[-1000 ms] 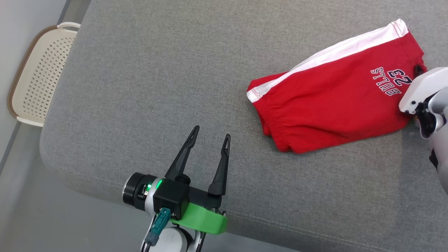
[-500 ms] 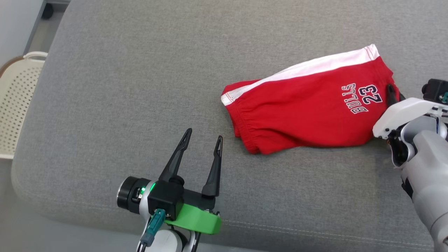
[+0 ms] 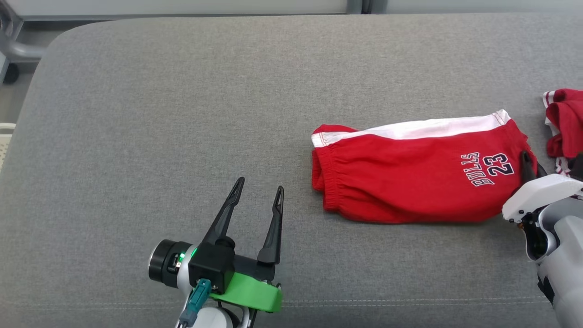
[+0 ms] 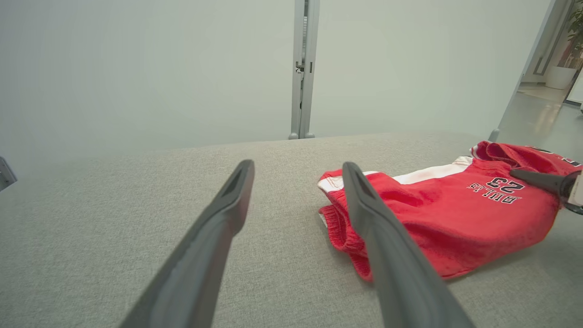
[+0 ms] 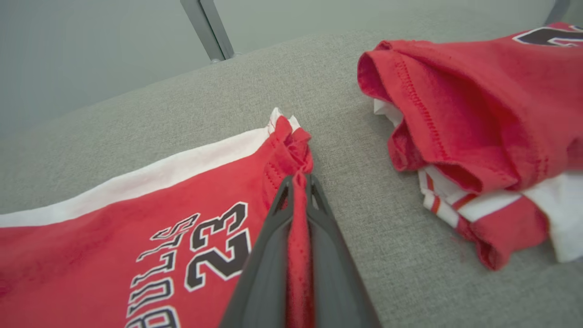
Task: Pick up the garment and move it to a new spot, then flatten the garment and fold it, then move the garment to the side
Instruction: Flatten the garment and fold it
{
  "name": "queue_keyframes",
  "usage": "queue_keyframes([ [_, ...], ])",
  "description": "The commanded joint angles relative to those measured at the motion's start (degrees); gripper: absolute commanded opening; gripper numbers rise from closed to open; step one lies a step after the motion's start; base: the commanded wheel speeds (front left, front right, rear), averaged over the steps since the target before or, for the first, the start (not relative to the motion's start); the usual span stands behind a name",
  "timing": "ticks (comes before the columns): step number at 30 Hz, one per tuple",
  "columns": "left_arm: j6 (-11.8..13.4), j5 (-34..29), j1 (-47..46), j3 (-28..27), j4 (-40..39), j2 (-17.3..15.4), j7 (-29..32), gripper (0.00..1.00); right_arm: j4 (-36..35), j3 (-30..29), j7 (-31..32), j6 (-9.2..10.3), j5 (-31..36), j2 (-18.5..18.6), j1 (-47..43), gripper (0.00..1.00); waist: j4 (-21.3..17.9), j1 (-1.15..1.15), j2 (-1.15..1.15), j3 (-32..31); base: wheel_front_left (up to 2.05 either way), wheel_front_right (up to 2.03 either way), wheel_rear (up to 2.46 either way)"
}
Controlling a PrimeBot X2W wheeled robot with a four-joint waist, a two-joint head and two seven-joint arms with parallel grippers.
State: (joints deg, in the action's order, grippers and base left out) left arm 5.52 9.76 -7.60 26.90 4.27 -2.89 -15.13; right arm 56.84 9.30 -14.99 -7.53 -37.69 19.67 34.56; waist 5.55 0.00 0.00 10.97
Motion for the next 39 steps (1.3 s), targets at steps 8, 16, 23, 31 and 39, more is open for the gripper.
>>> queue_keyframes([
  [8, 0.02, 0.81, 0.96, 0.21, 0.26, -0.07, 0.0, 1.0, -8.74, -3.65, -0.27, 0.09, 5.24, -0.81, -3.72, 0.0, -1.75, 0.0, 0.0, -2.91, 0.0, 0.0, 0.0],
  [16, 0.98, 2.23, 2.01, 0.28, 0.31, -0.07, 0.0, 1.0, -24.07, -0.7, -0.24, 0.09, 8.13, -5.25, -9.44, 0.0, -0.38, 0.0, 0.0, -4.27, 0.0, 0.0, 0.0],
  [23, 1.18, 2.84, 1.99, 0.45, 0.48, -0.06, 0.0, 1.0, -30.57, 4.89, 0.65, 0.09, 8.96, -10.42, -12.01, 0.0, 1.28, 0.0, 0.0, -4.69, 0.0, 0.0, 0.0],
  [31, 1.01, 3.1, 1.79, 0.91, 0.74, -0.06, 0.0, 1.0, -28.7, 5.9, 1.72, 0.09, 10.91, -14.73, -12.58, 0.0, 3.11, 0.0, 0.0, -4.53, 0.0, 0.0, 0.0],
  [39, 1.37, 4.04, 0.75, 2.05, 1.1, -0.06, 0.0, 1.0, -21.29, 5.99, 1.67, 0.08, 11.65, -16.67, -10.43, 0.0, 5.67, 0.0, 0.0, -4.04, 0.0, 0.0, 0.0],
])
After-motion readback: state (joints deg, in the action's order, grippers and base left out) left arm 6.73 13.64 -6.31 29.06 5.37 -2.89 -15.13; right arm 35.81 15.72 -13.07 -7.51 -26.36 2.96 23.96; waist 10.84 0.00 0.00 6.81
